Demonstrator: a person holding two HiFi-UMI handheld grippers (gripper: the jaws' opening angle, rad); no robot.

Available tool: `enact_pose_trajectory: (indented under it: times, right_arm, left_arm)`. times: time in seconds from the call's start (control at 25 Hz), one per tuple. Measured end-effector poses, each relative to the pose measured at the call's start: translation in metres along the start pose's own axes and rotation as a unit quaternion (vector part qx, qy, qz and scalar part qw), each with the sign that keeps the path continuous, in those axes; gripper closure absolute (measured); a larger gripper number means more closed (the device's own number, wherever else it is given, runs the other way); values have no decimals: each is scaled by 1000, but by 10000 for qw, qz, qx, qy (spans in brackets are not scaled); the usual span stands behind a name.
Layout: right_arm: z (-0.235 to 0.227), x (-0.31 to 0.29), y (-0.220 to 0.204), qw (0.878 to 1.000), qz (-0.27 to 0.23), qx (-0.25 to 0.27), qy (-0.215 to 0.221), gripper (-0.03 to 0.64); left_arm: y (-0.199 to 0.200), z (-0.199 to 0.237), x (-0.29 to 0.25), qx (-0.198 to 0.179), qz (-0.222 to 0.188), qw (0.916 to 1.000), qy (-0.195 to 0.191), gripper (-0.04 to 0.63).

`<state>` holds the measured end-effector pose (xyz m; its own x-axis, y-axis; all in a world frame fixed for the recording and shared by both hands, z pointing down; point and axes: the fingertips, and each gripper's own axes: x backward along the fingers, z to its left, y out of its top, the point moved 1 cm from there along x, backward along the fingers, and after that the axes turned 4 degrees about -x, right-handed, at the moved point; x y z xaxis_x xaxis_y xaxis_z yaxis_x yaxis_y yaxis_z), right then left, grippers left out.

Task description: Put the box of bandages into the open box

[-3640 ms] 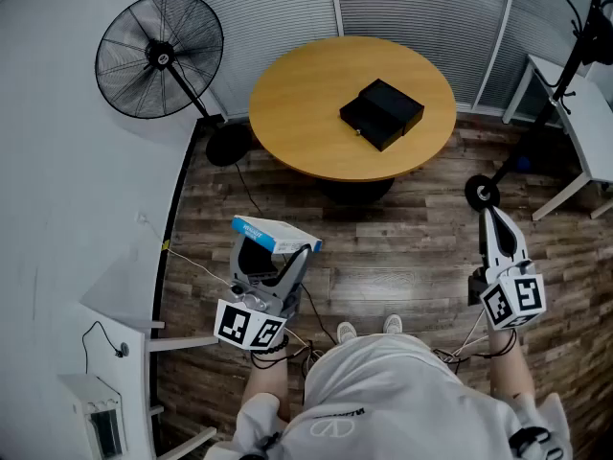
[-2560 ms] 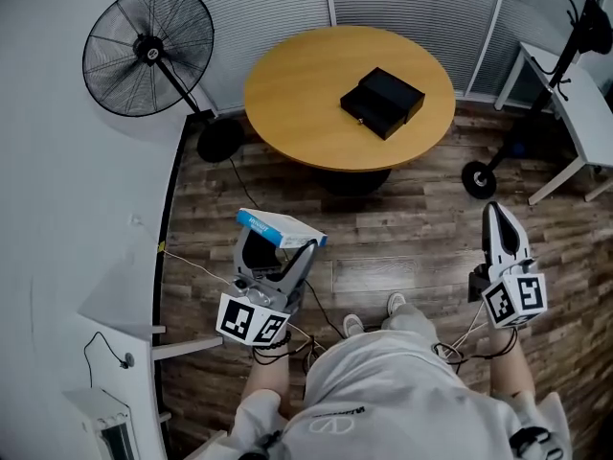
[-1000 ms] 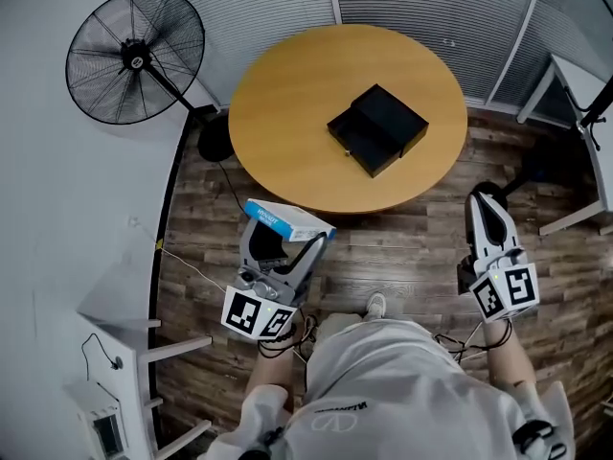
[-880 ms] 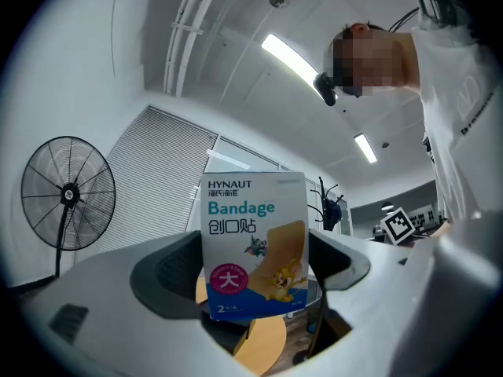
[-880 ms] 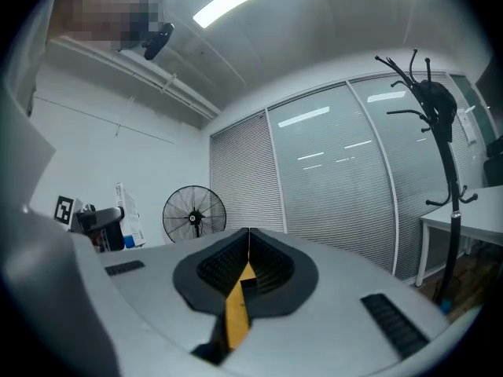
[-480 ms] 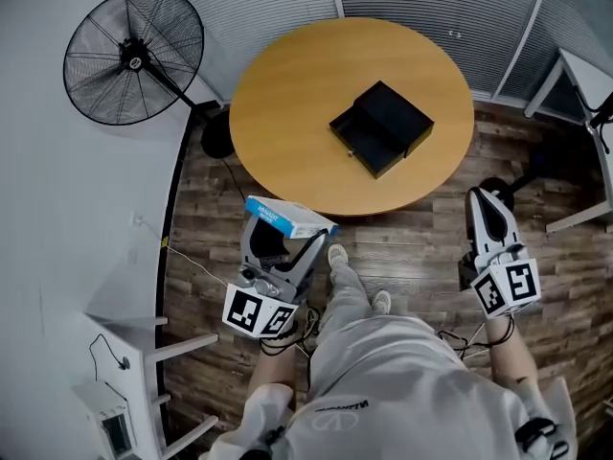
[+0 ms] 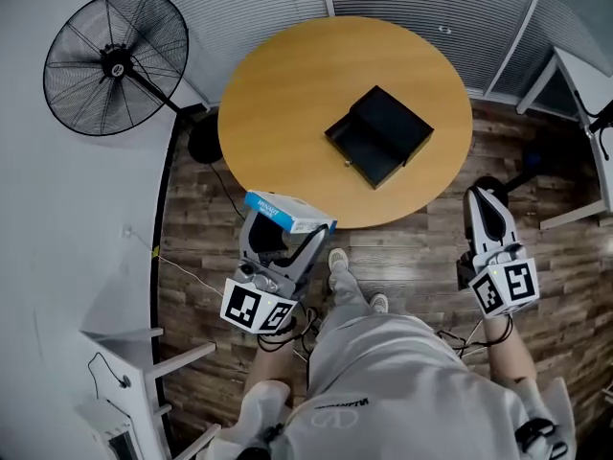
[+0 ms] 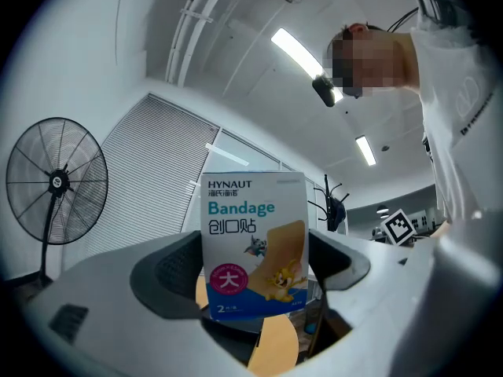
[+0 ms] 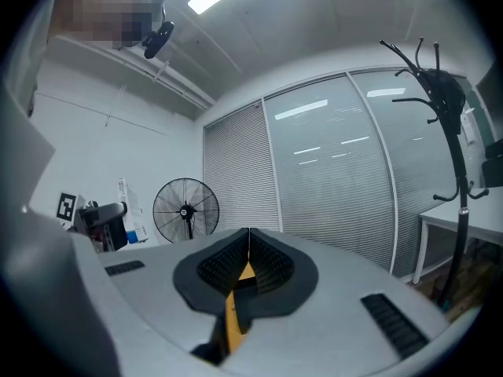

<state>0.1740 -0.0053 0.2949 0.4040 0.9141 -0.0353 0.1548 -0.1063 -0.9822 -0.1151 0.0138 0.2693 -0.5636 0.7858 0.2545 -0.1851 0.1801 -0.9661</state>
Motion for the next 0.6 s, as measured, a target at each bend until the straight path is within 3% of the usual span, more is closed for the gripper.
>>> enact_pose_trajectory:
  times: [0.6]
  right_arm:
    - [5,-121,-4,9993,54,-21,-373,598]
  left_arm:
    - [-32,100,-82,244,185,9970,-716,170]
